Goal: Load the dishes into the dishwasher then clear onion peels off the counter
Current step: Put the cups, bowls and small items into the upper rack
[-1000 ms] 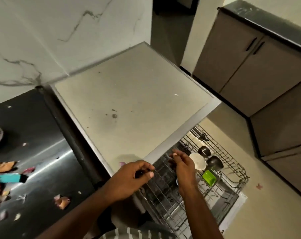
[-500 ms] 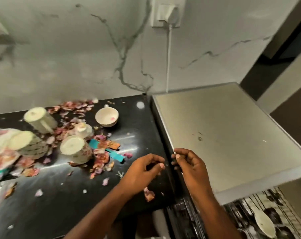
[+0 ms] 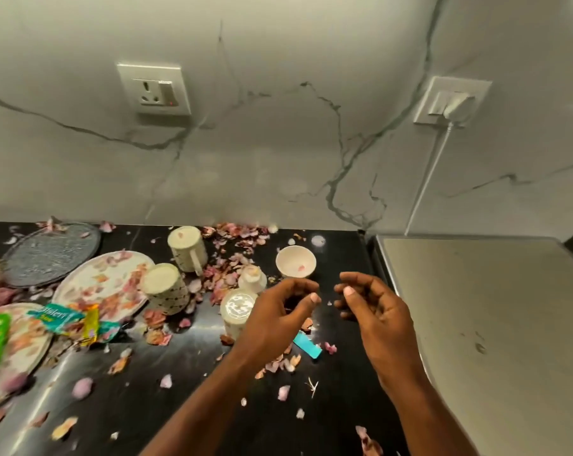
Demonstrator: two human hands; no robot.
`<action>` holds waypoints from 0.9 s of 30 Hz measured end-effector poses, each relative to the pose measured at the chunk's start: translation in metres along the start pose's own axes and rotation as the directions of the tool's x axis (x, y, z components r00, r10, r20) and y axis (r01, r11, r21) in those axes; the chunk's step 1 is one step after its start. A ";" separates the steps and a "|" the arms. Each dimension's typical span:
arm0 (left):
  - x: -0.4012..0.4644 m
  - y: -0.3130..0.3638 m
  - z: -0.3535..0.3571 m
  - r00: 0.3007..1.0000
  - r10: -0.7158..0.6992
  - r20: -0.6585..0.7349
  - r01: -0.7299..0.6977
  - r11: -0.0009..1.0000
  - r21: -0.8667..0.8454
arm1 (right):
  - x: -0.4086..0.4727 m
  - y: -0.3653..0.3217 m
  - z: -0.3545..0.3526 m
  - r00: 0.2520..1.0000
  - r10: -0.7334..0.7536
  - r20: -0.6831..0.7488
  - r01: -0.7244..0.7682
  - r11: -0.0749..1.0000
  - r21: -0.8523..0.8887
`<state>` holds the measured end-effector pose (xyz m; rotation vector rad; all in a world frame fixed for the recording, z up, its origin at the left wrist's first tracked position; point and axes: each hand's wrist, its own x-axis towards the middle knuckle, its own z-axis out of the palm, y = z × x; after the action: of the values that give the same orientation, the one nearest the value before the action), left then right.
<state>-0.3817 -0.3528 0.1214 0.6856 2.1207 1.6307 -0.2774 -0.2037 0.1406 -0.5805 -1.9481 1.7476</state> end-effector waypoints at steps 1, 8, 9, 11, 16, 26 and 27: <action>0.001 0.000 -0.005 0.999 0.014 -0.033 -0.013 0.999 0.033 | 0.002 -0.002 0.002 1.000 -0.007 0.014 0.007 1.000 -0.005; 0.014 -0.039 -0.037 0.973 -0.018 -0.229 0.193 0.604 0.774 | 0.007 0.000 -0.002 1.000 0.020 0.023 -0.020 1.000 0.009; 0.016 -0.043 -0.039 0.967 -0.120 -0.226 0.254 0.547 0.797 | 0.007 0.002 -0.007 0.999 0.029 0.021 -0.029 0.999 0.016; 0.020 -0.053 -0.045 0.940 -0.261 -0.220 0.328 0.514 0.793 | 0.006 0.005 -0.010 0.999 0.035 0.022 -0.036 0.999 0.023; 0.019 -0.067 -0.046 0.931 -0.254 -0.262 0.362 0.567 0.740 | 0.003 0.013 -0.027 0.997 0.077 -0.011 -0.077 0.996 0.037; -0.008 -0.011 0.006 0.989 0.090 -0.113 -0.007 0.808 0.590 | -0.016 0.024 -0.062 0.986 0.165 -0.005 -0.165 0.986 -0.003; -0.008 -0.006 0.021 0.992 0.109 -0.059 -0.055 0.812 0.581 | -0.020 0.025 -0.066 0.985 0.175 0.012 -0.175 0.985 -0.011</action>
<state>-0.3644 -0.3425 0.1099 0.9024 2.7185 1.0423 -0.2226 -0.1600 0.1211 -0.7660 -1.9675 1.8511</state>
